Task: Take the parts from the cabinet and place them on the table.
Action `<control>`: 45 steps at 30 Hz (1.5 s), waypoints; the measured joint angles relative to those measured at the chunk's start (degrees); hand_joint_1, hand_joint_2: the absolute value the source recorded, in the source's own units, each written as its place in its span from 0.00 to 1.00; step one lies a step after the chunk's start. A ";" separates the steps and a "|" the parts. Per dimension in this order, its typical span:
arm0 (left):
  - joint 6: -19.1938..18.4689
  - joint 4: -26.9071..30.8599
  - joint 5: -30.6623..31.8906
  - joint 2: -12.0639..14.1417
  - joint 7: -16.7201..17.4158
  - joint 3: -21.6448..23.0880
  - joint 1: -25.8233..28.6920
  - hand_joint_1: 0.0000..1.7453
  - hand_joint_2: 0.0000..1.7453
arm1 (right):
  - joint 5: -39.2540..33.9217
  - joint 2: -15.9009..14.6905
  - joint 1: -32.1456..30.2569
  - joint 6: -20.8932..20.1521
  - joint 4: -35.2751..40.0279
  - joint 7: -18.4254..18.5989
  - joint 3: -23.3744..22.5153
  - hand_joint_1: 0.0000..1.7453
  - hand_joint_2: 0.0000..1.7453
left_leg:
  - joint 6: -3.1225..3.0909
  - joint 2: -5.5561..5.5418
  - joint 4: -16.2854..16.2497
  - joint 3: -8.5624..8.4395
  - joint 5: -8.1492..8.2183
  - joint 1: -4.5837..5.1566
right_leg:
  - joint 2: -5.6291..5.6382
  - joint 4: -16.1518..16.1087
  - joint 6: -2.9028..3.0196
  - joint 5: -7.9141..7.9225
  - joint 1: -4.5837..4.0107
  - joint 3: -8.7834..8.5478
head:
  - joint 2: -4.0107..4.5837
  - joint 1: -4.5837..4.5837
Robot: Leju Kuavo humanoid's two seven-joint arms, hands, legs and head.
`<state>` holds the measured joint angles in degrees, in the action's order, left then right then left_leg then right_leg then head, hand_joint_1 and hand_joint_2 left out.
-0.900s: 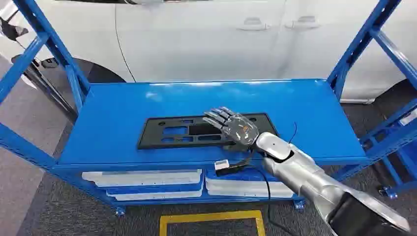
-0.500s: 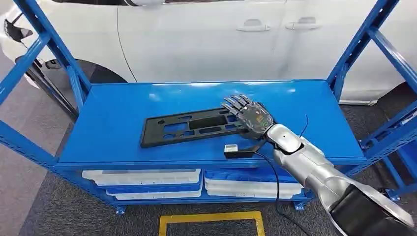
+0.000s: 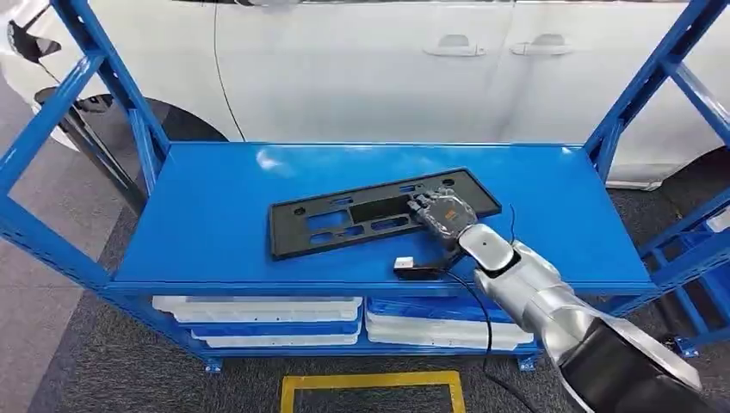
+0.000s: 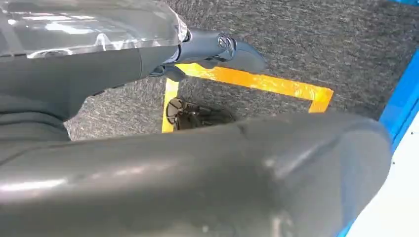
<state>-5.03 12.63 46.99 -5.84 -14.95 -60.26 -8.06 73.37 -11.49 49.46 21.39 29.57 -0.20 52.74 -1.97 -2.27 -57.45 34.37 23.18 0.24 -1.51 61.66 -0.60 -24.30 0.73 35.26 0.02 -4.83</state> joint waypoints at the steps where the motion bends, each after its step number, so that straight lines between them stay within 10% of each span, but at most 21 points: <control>1: -0.17 0.00 0.02 0.00 -0.02 0.00 -0.06 0.00 0.00 | -0.02 0.66 0.29 -0.81 -0.37 0.00 -0.07 0.69 1.00 | 0.21 0.13 -0.07 0.05 0.13 0.24 | -1.36 -2.37 0.29 -0.41 -0.47 -1.29 | 0.00 0.00; 4: -0.28 0.00 0.17 0.04 -0.04 0.00 -0.09 0.00 0.00 | -0.02 2.93 0.82 -1.92 -0.92 -0.02 -0.28 0.51 1.00 | 1.07 0.87 -0.05 0.26 0.27 0.24 | -0.47 -3.71 0.66 -0.85 -0.91 -1.43 | 0.00 -0.02; 7: -0.39 0.00 0.17 0.11 -0.02 0.00 -0.32 0.00 0.00 | 0.04 4.13 0.91 -3.01 -1.44 -0.74 -0.39 0.81 1.00 | 2.27 1.06 -2.28 0.81 2.09 0.08 | -0.40 -4.66 1.57 -0.25 -0.39 -2.10 | 0.00 -0.02; 11: -0.57 0.00 0.35 0.04 0.24 0.04 -0.39 0.00 0.00 | 0.13 4.17 0.57 -3.58 -1.77 -2.01 -0.39 0.91 1.00 | 3.37 1.15 -17.95 8.14 9.52 -0.24 | -0.43 -4.62 1.95 -0.28 -0.50 -2.08 | 0.00 -0.02; 13: -0.57 0.00 0.35 0.06 0.31 0.04 -0.36 0.00 0.00 | 0.13 4.15 0.45 -3.58 -1.92 -2.16 -0.39 0.91 1.00 | 3.61 1.19 -14.88 6.50 6.88 -0.55 | -0.29 -4.58 1.88 -0.28 -0.41 -2.20 | 0.00 -0.02; 16: -0.57 0.00 0.35 0.04 0.31 0.04 -0.45 0.00 0.00 | 0.13 4.15 0.48 -3.56 -1.92 -2.38 -0.39 0.91 1.00 | 3.88 -0.06 -0.63 -0.67 1.68 -1.35 | -0.04 -4.16 1.04 -0.50 -0.29 -2.32 | 0.00 -0.02; 22: -1.47 0.00 0.35 0.02 -0.24 0.07 -0.49 0.00 0.00 | -0.46 4.15 0.39 -3.58 -2.08 -2.73 -0.77 1.00 1.00 | 0.49 0.74 0.02 -1.05 0.71 -0.81 | 0.56 -2.70 -0.69 -1.80 -0.04 -1.78 | 0.00 0.00; 25: -4.10 0.00 0.33 0.02 -3.40 0.13 -0.50 0.00 0.00 | -1.18 4.17 -0.09 -3.17 -2.34 -2.99 -1.64 1.00 1.00 | 0.16 0.95 -0.01 -0.66 0.53 -0.66 | 0.71 10.18 -1.01 -8.41 0.10 3.80 | 0.00 0.00; 27: -5.69 0.00 0.33 0.02 -6.04 0.39 -0.39 0.00 0.00 | -1.64 4.17 -0.43 -2.60 -2.40 -3.35 -2.27 1.00 1.00 | 0.15 0.97 -0.04 -0.59 0.52 -0.58 | 0.70 14.48 -1.05 -8.97 0.14 5.62 | 0.00 0.00; 31: -6.62 0.00 0.61 0.02 -7.71 1.12 -0.36 0.00 0.00 | -2.23 4.35 -0.41 -1.77 -2.45 -4.42 -3.76 1.00 1.00 | 0.33 0.93 -0.24 -0.69 0.53 -0.52 | -0.08 -1.66 0.09 -0.89 -0.03 -2.58 | 0.00 0.00; 37: -7.21 0.00 1.64 0.22 -7.02 2.25 -0.56 0.00 0.00 | -3.89 5.09 -0.11 -0.54 -2.45 -6.05 -6.18 1.00 1.00 | 2.32 0.81 -1.30 0.47 0.95 -0.41 | -1.14 -4.55 1.35 -1.14 -0.34 -3.23 | 0.00 0.00; 41: -7.30 0.00 1.07 0.22 -8.20 2.56 -0.38 0.00 0.00 | -10.96 4.37 -1.00 0.84 -1.24 -11.72 -9.03 1.00 1.00 | 3.26 1.14 -17.02 8.07 9.15 -0.47 | -1.43 -4.57 1.89 -1.07 -0.59 -2.81 | 0.00 0.00; 43: -7.10 0.00 0.75 0.22 -9.26 2.56 -0.20 0.00 0.00 | -14.25 3.36 -1.93 1.03 0.39 -14.69 -11.49 1.00 1.00 | 3.36 1.20 -17.77 8.57 7.83 -0.48 | -1.35 -4.51 1.87 -1.08 -0.58 -2.83 | 0.00 0.00; 45: -6.62 0.00 0.39 0.26 -9.31 2.56 -0.29 0.00 0.00 | -17.10 2.75 -2.23 0.83 1.49 -17.14 -13.14 1.00 1.00 | 3.25 1.19 -8.85 4.29 2.71 -0.57 | -1.01 -4.37 1.65 -1.23 -0.48 -3.04 | 0.00 0.00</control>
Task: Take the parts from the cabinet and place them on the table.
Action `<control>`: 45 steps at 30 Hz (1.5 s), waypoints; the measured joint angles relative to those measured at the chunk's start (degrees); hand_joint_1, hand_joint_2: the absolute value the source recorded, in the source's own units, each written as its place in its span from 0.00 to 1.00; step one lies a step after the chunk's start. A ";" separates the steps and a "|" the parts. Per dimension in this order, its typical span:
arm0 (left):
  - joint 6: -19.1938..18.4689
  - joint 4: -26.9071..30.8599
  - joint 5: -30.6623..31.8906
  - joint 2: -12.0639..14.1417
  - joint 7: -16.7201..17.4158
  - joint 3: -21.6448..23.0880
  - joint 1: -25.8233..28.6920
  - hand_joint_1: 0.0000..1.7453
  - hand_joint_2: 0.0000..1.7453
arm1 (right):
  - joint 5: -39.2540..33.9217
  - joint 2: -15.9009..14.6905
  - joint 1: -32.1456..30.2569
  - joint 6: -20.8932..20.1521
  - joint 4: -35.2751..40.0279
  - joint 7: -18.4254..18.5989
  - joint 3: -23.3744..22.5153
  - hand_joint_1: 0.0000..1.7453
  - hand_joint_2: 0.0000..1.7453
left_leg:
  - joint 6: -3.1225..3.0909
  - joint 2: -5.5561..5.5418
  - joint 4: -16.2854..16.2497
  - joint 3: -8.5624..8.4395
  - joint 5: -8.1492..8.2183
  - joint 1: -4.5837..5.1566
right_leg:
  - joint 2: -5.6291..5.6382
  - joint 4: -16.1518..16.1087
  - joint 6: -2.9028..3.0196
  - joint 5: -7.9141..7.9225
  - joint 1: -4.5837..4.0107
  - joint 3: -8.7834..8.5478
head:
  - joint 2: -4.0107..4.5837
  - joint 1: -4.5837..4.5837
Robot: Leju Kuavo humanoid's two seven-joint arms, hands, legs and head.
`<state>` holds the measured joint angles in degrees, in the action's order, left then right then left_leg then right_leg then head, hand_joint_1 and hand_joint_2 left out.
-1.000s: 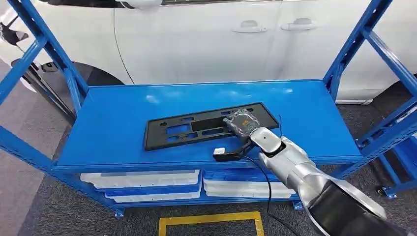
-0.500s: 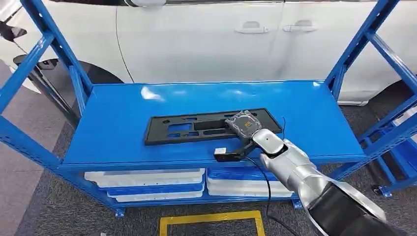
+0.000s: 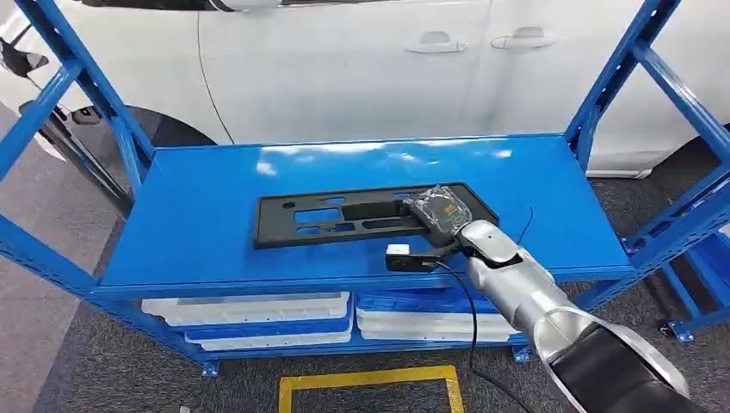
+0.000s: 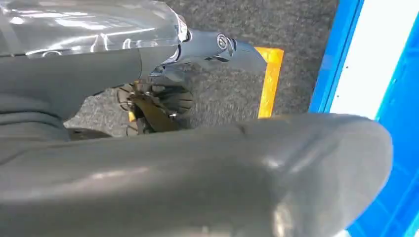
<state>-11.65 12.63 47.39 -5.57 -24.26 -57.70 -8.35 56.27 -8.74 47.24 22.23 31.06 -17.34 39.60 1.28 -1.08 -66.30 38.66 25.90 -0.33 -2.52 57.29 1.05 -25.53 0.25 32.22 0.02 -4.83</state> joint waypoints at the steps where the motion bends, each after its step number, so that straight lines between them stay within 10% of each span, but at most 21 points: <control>1: 0.35 0.00 -0.09 0.04 0.11 0.00 -0.06 0.00 0.00 | -2.52 -0.26 -0.41 -0.35 0.70 -1.93 -0.79 1.00 1.00 | -0.05 -0.24 5.34 -2.54 -2.39 -0.11 | 0.10 0.12 -0.25 -0.18 0.03 -0.10 | 0.00 0.00; 5: 1.38 0.00 -1.22 0.07 1.09 -0.17 0.26 0.00 0.00 | -28.96 -3.64 -6.08 -12.68 14.21 -18.29 -7.59 1.00 1.00 | -1.85 -1.10 8.12 -3.35 -2.45 0.31 | 0.27 0.33 -1.51 -0.42 -0.26 0.25 | 0.00 0.00; 8: 0.87 0.00 -2.16 0.24 1.25 -0.74 0.51 0.00 0.00 | -50.60 -4.61 -12.50 -28.56 33.16 -19.51 -11.92 1.00 1.00 | -2.86 -1.02 8.83 -3.89 -2.79 0.00 | 0.75 2.64 -2.36 -2.47 0.19 1.27 | 0.00 0.00; 11: 0.70 0.00 -2.45 0.42 0.63 -1.33 0.75 0.00 0.00 | -61.92 -3.45 -18.29 -38.06 50.00 -19.21 -15.37 1.00 1.00 | -3.46 -0.24 8.78 -3.98 -2.46 0.11 | 1.96 15.92 -2.74 -7.80 0.43 7.98 | 0.00 0.00; 14: 0.90 0.00 -2.40 0.61 -0.20 -1.44 1.51 0.00 0.00 | -66.22 -0.83 -23.99 -43.43 60.97 -19.32 -17.33 1.00 1.00 | -3.28 0.27 8.68 -4.47 -1.92 0.16 | 1.97 15.45 -2.80 -4.67 0.62 8.85 | 0.00 0.00; 17: 0.92 0.00 -2.45 0.61 -0.96 -1.49 1.63 0.00 0.00 | -66.24 0.07 -27.30 -45.35 66.08 -19.64 -16.74 1.00 1.00 | -2.59 0.96 8.37 -4.97 -1.31 0.28 | -0.11 1.50 -2.04 0.63 0.38 2.59 | 0.00 0.00; 23: 1.16 0.00 -2.99 0.81 -1.29 -1.75 1.67 0.00 0.00 | -66.76 -1.05 -29.29 -45.14 71.97 -19.10 -14.73 1.00 1.00 | -0.61 2.06 6.93 -4.88 0.61 0.38 | 1.90 0.50 0.06 1.27 0.23 2.39 | 0.00 0.00; 27: 1.14 0.00 -2.99 0.81 -1.33 -1.97 1.90 0.00 0.00 | -67.09 -1.38 -29.89 -45.05 73.55 -18.86 -14.05 1.00 1.00 | 0.00 1.60 -9.33 2.16 8.79 0.20 | 2.50 0.55 0.54 1.31 -0.13 2.55 | 0.00 0.00; 29: 1.38 0.00 -2.99 0.81 -1.31 -2.14 1.99 0.00 0.00 | -67.20 -1.38 -30.32 -45.07 74.07 -18.64 -13.83 1.00 1.00 | -0.16 1.59 -7.78 1.32 6.73 0.20 | 2.81 0.60 0.53 1.33 -0.24 2.55 | 0.00 0.00; 32: 1.44 0.00 -2.99 1.09 -1.18 -2.36 2.07 0.00 0.00 | -66.65 -1.40 -31.02 -44.85 75.98 -17.98 -13.02 1.00 1.00 | -0.92 0.91 6.84 -6.27 0.40 0.21 | 3.19 0.88 0.35 1.29 -0.25 2.54 | 0.00 0.00; 38: 1.68 0.00 -3.10 1.18 -1.03 -2.73 2.70 0.00 0.00 | -64.18 -1.38 -32.04 -42.38 76.50 -19.64 -11.54 1.00 1.00 | -2.84 1.30 9.21 -6.96 -0.34 0.21 | 3.34 1.79 -1.40 0.73 -0.27 2.92 | 0.00 0.00; 42: 1.79 0.00 -3.02 1.27 -0.74 -2.82 3.06 0.00 0.00 | -63.46 -1.38 -32.97 -40.32 76.50 -19.88 -11.21 1.00 1.00 | -3.29 1.63 9.12 -6.54 -0.80 0.27 | 3.17 17.54 -2.14 -7.67 0.29 9.83 | 0.00 0.00; 45: 2.12 0.00 -2.62 1.27 0.37 -2.84 3.16 0.00 0.00 | -63.22 -1.38 -33.88 -40.90 76.67 -19.91 -11.21 1.00 1.00 | -3.03 1.68 8.82 -6.27 -0.60 0.21 | 2.84 13.76 -2.46 -4.44 0.77 7.46 | 0.00 0.00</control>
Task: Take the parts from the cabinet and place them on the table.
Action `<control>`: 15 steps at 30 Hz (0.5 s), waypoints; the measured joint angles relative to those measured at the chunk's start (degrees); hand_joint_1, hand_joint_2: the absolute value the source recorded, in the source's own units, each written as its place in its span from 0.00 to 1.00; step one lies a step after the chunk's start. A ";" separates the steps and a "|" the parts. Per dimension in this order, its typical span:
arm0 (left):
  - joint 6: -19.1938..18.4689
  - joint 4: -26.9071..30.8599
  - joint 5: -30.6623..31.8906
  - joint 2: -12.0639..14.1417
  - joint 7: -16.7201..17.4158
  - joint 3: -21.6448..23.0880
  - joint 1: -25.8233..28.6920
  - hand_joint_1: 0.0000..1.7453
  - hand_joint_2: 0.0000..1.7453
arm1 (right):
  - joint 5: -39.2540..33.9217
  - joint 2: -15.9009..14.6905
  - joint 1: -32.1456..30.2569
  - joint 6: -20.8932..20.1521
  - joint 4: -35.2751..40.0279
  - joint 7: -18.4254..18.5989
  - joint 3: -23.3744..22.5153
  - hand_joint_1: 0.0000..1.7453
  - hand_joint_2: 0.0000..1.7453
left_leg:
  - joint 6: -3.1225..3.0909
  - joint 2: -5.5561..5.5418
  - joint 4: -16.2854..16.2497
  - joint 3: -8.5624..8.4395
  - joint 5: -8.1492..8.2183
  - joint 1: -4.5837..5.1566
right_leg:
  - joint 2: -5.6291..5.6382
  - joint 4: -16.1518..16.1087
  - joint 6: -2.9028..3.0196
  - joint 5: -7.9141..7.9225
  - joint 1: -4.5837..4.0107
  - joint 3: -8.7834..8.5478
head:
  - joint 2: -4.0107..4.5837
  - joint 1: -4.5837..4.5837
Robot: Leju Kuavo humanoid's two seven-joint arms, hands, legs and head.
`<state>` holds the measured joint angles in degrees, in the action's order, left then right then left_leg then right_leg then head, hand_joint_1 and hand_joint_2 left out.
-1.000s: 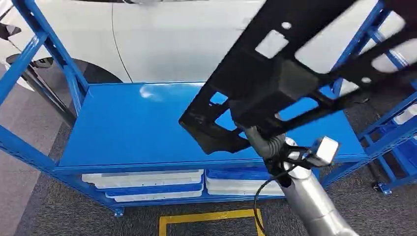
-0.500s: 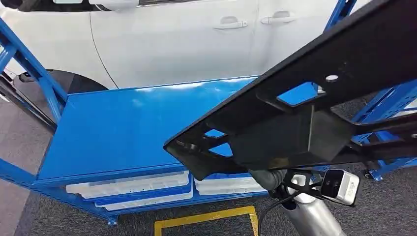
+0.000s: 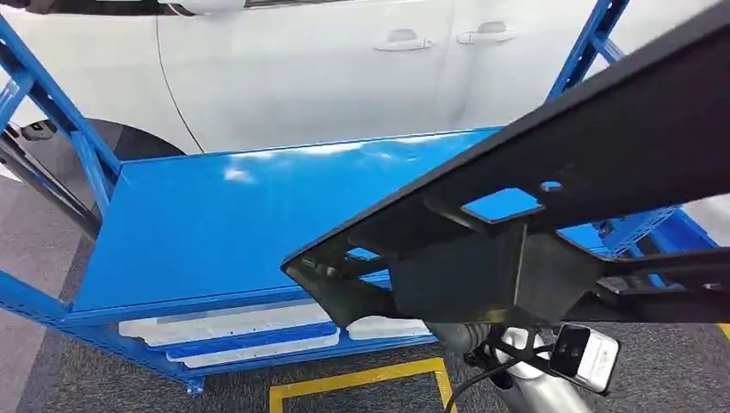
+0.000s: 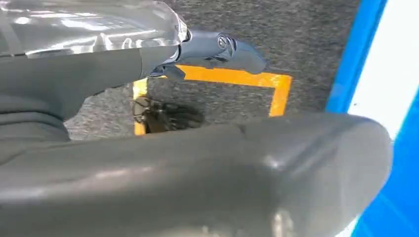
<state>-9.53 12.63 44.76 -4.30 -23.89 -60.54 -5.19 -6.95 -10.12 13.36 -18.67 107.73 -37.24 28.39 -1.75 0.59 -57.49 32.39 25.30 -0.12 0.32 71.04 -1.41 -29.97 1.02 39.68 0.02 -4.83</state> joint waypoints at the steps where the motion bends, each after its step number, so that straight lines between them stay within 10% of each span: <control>1: 0.07 0.00 0.13 0.00 0.24 0.00 0.03 0.00 0.00 | 0.15 0.00 -0.39 -0.57 0.31 -0.02 -0.07 1.00 1.00 | 0.21 0.00 -0.17 -0.01 0.14 -0.04 | -0.34 -5.74 -0.04 2.67 0.13 -3.21 | 0.00 0.00; 3: 0.15 0.00 0.09 0.02 0.55 -0.07 0.03 0.00 0.00 | 0.28 0.00 -0.97 -1.40 0.92 -0.02 -0.33 1.00 1.00 | 0.84 0.01 -0.67 0.16 0.43 0.32 | -1.22 -12.01 0.29 3.24 -0.25 -6.44 | 0.00 0.00; 8: 0.63 0.00 -0.59 0.35 1.24 -0.53 0.14 0.00 0.00 | 0.61 -0.20 -3.19 -5.99 2.32 -0.02 -1.84 1.00 1.00 | 2.57 0.09 -0.99 0.25 0.94 -0.12 | -0.53 -12.87 2.37 4.25 -0.26 -6.43 | 0.00 0.00; 12: 0.79 0.00 -0.85 0.41 1.75 -1.31 0.46 0.00 0.00 | 0.79 -0.37 -4.47 -8.41 3.21 -0.02 -3.11 1.00 1.00 | 3.13 -0.08 -16.42 6.96 9.18 -0.14 | -0.38 -12.94 3.15 4.43 -0.73 -6.18 | 0.00 0.00; 15: 0.81 0.00 -0.90 0.52 1.75 -1.51 0.89 0.00 0.00 | 0.76 -0.39 -5.45 -9.07 3.54 -0.02 -4.33 1.00 1.00 | 2.69 -0.11 -14.82 6.00 6.39 -0.09 | -0.03 -12.84 3.18 4.45 -1.14 -6.22 | 0.00 0.00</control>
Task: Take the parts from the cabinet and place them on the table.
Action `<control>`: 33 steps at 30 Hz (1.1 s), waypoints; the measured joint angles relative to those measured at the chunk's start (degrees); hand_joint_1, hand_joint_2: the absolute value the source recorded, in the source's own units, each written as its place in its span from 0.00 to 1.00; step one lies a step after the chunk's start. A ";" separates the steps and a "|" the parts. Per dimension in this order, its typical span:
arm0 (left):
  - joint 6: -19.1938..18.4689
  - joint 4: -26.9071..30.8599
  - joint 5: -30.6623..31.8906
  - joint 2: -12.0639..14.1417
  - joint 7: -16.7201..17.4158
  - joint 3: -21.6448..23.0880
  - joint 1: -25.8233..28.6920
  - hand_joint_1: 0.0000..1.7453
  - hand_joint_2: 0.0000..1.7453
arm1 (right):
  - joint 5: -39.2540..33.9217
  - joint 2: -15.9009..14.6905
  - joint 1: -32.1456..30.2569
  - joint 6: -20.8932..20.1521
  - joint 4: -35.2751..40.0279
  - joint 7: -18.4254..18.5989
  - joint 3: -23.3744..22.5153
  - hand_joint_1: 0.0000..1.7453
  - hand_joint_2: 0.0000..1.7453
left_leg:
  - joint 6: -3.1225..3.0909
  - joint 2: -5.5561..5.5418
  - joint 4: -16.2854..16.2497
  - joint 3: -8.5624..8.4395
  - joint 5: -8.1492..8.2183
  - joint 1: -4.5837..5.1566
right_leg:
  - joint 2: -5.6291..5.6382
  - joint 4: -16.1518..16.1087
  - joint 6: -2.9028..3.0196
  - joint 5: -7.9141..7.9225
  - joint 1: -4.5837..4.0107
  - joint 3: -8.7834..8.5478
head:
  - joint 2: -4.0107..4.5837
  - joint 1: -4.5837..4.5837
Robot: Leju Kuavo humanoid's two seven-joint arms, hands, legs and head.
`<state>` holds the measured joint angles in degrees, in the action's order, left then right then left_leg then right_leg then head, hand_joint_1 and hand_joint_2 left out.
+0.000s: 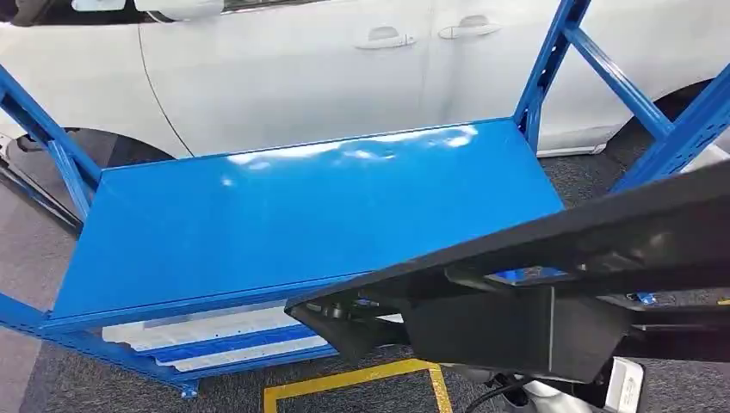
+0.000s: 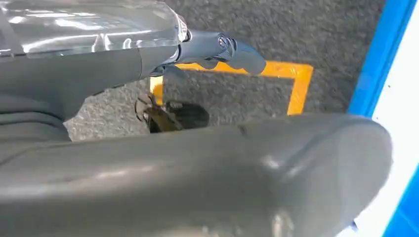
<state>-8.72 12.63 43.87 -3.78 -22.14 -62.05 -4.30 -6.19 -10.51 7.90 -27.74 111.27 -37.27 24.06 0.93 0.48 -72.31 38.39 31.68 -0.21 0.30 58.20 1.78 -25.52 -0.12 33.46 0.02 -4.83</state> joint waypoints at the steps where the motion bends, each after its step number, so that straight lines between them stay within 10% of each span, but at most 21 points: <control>1: 0.06 0.00 0.00 0.15 0.00 -0.11 0.03 0.00 0.00 | 0.00 -0.04 -0.23 -0.39 0.30 0.00 -0.43 1.00 1.00 | -0.37 -0.06 5.25 -2.63 -2.63 0.05 | 0.13 0.06 -0.01 0.00 -0.09 -0.08 | 0.00 0.00; 3: 0.22 0.00 0.07 0.44 0.18 -0.17 0.04 0.00 0.00 | 0.26 -0.07 -1.35 -0.94 1.18 0.00 -1.36 1.00 1.00 | -1.21 -0.72 13.69 -6.75 -4.73 0.24 | 0.16 0.10 -0.13 -0.03 -0.27 -0.15 | 0.00 0.00; 8: 0.57 0.00 0.42 0.39 0.90 -0.22 0.38 0.00 0.00 | 1.42 -0.07 -4.71 -2.14 3.10 0.00 -3.21 1.00 1.00 | -2.38 -0.33 15.24 -7.14 -5.84 0.01 | 0.13 0.50 -1.67 -0.14 -0.24 0.23 | 0.00 0.00; 13: 1.38 0.00 1.05 0.22 1.64 -0.22 0.59 0.00 0.00 | 1.88 -0.04 -7.30 -4.08 3.93 -0.02 -4.79 1.00 1.00 | -2.78 0.02 15.28 -6.55 -6.10 0.14 | 0.03 17.85 -2.87 -8.98 0.69 7.99 | 0.00 0.00; 15: 1.59 0.00 1.35 0.13 1.77 -0.22 0.72 0.00 0.00 | 1.90 -0.04 -8.05 -4.67 3.98 -0.02 -5.35 1.00 1.00 | -2.64 0.06 15.22 -6.57 -6.16 0.05 | -0.04 15.05 -3.29 -6.40 1.22 6.37 | 0.00 0.00; 18: 2.18 0.00 1.88 -0.28 1.47 -0.15 0.79 0.00 0.00 | 1.68 -0.04 -8.91 -5.72 4.31 -0.02 -6.59 1.00 1.00 | -1.86 0.07 14.70 -6.57 -5.83 -0.09 | -0.86 0.58 -3.55 -1.54 1.76 -1.14 | 0.00 0.00; 24: 2.12 0.00 1.64 -0.63 -0.39 -0.17 0.98 0.00 0.00 | 1.51 -0.28 -13.46 -9.10 6.51 -0.02 -9.07 1.00 1.00 | 0.26 -0.03 13.41 -6.05 -4.61 -0.40 | -0.36 -0.19 -1.00 -0.91 1.04 -1.16 | 0.00 0.00; 27: 2.12 0.00 1.70 -0.90 -0.46 -0.17 1.05 0.00 0.00 | 1.57 -0.35 -15.50 -10.23 7.37 -0.02 -9.86 1.00 1.00 | 0.51 -0.06 0.63 -0.46 2.25 -0.43 | -0.34 -0.18 -0.35 -0.88 0.66 -0.98 | 0.00 0.00; 29: 2.12 0.00 1.70 -0.94 -0.44 -0.17 1.27 0.00 0.00 | 1.68 -0.35 -16.40 -10.71 7.43 -0.02 -10.18 1.00 1.00 | 0.42 -0.08 -4.09 1.57 3.35 -0.42 | -0.27 -0.01 -0.17 -0.64 0.28 -0.83 | 0.00 0.00; 33: 2.03 0.00 1.75 -0.92 -0.35 -0.17 1.26 0.00 0.00 | 1.49 -0.35 -17.70 -13.10 8.46 -0.02 -11.04 1.00 1.00 | -1.25 -0.45 12.55 -7.39 -4.38 0.14 | 0.05 0.31 -0.19 -0.61 0.00 -0.74 | 0.00 0.00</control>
<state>-6.69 12.63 45.62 -4.70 -22.49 -62.23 -3.04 -4.70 -10.86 -9.79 -40.83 119.73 -37.29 13.03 -0.32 0.03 -59.76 31.00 27.30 -0.07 0.34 58.51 1.59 -26.14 -0.13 32.72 0.02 -4.83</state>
